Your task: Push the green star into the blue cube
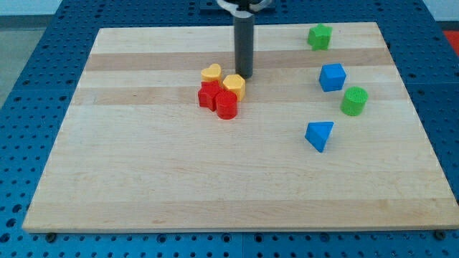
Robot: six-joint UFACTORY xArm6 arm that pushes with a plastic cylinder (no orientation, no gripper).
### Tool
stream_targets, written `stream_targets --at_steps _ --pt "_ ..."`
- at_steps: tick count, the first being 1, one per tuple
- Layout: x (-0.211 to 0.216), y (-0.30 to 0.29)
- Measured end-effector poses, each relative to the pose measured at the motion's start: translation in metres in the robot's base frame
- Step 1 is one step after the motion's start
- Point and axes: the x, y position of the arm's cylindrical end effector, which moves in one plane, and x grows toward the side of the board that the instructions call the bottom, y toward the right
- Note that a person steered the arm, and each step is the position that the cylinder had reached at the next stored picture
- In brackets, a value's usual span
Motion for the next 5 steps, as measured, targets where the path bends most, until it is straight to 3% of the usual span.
stream_targets --at_steps 1,2,4,5 --pt "-0.014 0.04" --pt "-0.014 0.04" --pt "-0.087 0.051" --pt "-0.09 0.053"
